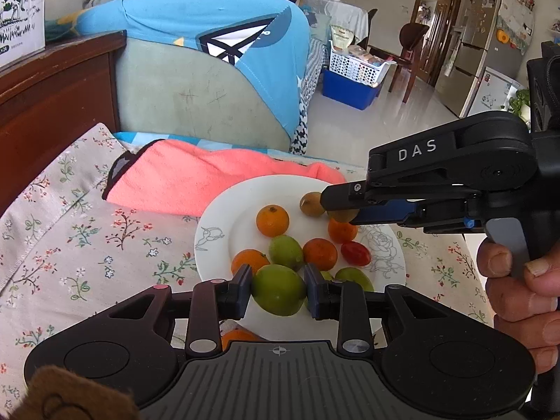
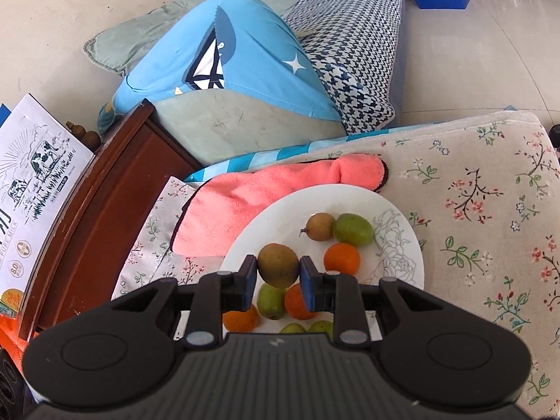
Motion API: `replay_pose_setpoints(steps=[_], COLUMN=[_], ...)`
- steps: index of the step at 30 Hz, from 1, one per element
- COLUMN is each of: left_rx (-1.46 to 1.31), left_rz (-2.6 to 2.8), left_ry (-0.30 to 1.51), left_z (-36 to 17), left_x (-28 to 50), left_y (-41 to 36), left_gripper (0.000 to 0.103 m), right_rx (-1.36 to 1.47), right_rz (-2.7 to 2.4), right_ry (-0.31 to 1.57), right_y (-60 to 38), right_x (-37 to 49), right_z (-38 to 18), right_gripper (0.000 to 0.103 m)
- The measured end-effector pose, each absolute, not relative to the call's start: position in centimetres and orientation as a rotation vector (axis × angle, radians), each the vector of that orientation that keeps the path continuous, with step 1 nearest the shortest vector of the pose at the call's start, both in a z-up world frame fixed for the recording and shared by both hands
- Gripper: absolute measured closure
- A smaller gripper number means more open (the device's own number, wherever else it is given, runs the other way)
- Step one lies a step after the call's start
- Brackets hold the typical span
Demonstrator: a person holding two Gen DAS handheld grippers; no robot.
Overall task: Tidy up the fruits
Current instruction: 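Carry the green plum and kiwi over the plate and open both tools, then withdraw both open tools from the plate back to the remaining fruit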
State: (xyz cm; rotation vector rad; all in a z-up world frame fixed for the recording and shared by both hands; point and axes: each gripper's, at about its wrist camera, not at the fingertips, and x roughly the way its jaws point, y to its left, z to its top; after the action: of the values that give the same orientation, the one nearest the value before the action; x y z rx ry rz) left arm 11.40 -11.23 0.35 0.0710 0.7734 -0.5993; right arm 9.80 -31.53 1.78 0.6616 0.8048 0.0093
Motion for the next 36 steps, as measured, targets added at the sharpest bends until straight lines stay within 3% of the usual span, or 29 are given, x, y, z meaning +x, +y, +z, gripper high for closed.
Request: replay_pose_setpoints(steps=[7, 9, 11, 18, 20, 36], left_rx=[0.039, 0.024, 0.008, -0.023, -0.026, 0.102], left_rz=[-0.593, -0.593, -0.581, -0.483, -0.451, -0.419], left_ry=[0.756, 0.745, 0.731, 0.714, 0.710, 0.720], left_z=[0.6, 1.1, 1.7, 3.8, 4.3, 5.4], left_x=[11.7, 11.6, 11.5, 12.1, 12.2, 11.5], left_y=[-11.2, -11.0, -10.7, -8.7, -7.9, -3.0], left_gripper=[0.071, 0.067, 0.054, 0.044, 0.037, 0.031], right_rx=[0.665, 0.670, 0.664, 0.630, 0.634, 0.565], right_rz=[-0.028, -0.029, -0.025, -0.010, -0.005, 0.125], right_ry=[0.820, 0.806, 0.797, 0.767, 0.764, 0.819], right_y=[-31.4, -31.5, -31.4, -31.1, -31.0, -24.7], right_x=[10.8, 10.7, 10.7, 9.8, 9.3, 3.7], right_z=[0.7, 0.9, 1.3, 2.5, 2.8, 2.7], right_gripper=[0.074, 0.073, 0.073, 0.073, 0.073, 0.072])
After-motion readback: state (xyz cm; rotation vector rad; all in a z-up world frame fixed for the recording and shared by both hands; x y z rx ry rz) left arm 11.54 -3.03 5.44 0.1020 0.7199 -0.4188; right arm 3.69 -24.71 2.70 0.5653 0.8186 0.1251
